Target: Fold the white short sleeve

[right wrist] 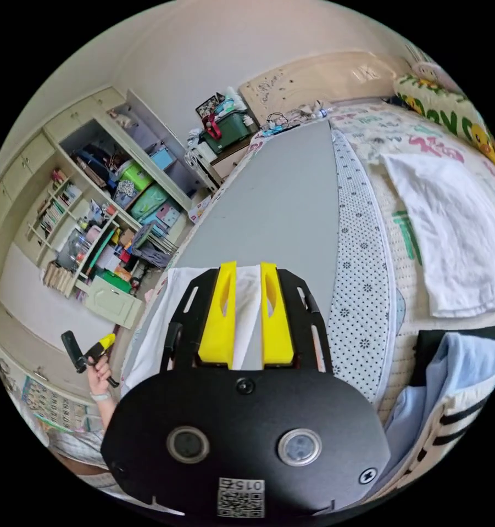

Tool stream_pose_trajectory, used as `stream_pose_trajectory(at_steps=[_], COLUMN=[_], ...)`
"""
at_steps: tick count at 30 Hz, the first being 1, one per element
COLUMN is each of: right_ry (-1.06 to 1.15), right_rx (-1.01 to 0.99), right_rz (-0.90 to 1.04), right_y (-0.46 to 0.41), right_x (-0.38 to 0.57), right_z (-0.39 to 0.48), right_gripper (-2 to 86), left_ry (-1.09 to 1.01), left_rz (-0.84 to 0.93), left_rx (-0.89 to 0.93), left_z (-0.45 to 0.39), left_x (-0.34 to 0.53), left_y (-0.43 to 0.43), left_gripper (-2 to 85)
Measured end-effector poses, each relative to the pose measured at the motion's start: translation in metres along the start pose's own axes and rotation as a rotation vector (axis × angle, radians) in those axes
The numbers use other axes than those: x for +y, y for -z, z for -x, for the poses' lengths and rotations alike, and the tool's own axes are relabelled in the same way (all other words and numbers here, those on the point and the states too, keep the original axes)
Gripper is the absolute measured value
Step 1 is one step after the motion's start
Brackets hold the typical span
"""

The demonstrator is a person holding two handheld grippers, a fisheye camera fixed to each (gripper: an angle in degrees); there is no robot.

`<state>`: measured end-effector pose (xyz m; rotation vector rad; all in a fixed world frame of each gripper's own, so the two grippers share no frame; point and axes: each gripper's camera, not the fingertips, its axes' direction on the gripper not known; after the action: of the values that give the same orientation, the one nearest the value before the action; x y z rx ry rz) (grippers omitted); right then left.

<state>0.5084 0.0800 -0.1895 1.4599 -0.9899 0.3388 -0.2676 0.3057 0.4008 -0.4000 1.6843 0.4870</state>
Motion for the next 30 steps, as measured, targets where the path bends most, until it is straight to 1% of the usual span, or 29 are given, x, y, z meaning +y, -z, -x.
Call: stream_pose_trajectory(at_steps=[1,2,6,9,10,11,12,15,18,21,24,26,30], right_ry=[-0.036,-0.054,-0.032,-0.012,-0.010,0.000,0.011,0.054,0.025,-0.024,-0.062,-0.080,-0.070], right_rx=[-0.040,-0.073,-0.142,-0.160,-0.163,-0.178,-0.188,-0.165,-0.214,-0.263,-0.317,-0.339,-0.324], right_rz=[0.024,0.063,0.186,0.214,0.205,0.194,0.193,0.242,0.255,0.260,0.259,0.266,0.268], right_y=[0.000,-0.002,-0.008,-0.004,0.002,0.008,0.011,0.019,0.024,0.029,0.033,0.032,0.032], right_x=[-0.007,-0.015,-0.039,-0.046,-0.047,-0.047,-0.047,-0.051,-0.049,-0.044,-0.035,-0.026,-0.009], right_z=[-0.007,-0.010,-0.004,0.008,0.013,0.019,0.022,0.036,0.040,0.040,0.041,0.046,0.064], right_gripper=[8.4,8.8,9.8,10.4,10.6,10.9,11.1,10.5,8.9,7.1,6.0,5.2,4.0], left_ry=[0.002,-0.006,0.001,0.055,0.086,0.116,0.128,0.184,0.178,0.139,0.180,0.253,0.294], left_rz=[0.012,0.007,0.040,0.127,0.151,0.165,0.176,0.243,0.294,0.277,0.244,0.242,0.267], left_rx=[-0.068,-0.095,-0.141,-0.056,-0.095,-0.174,-0.195,-0.092,-0.086,-0.064,-0.024,0.037,0.103], left_z=[-0.002,-0.005,0.000,0.020,0.029,0.038,0.042,0.066,0.077,0.077,0.087,0.103,0.121], left_x=[-0.009,-0.020,-0.071,-0.124,-0.142,-0.156,-0.162,-0.180,-0.186,-0.188,-0.187,-0.185,-0.186], left_y=[-0.009,-0.016,-0.051,-0.096,-0.112,-0.127,-0.134,-0.171,-0.196,-0.201,-0.197,-0.196,-0.196], left_gripper=[7.0,7.8,10.8,14.1,15.3,15.9,16.0,15.1,13.0,11.6,10.1,7.9,5.0])
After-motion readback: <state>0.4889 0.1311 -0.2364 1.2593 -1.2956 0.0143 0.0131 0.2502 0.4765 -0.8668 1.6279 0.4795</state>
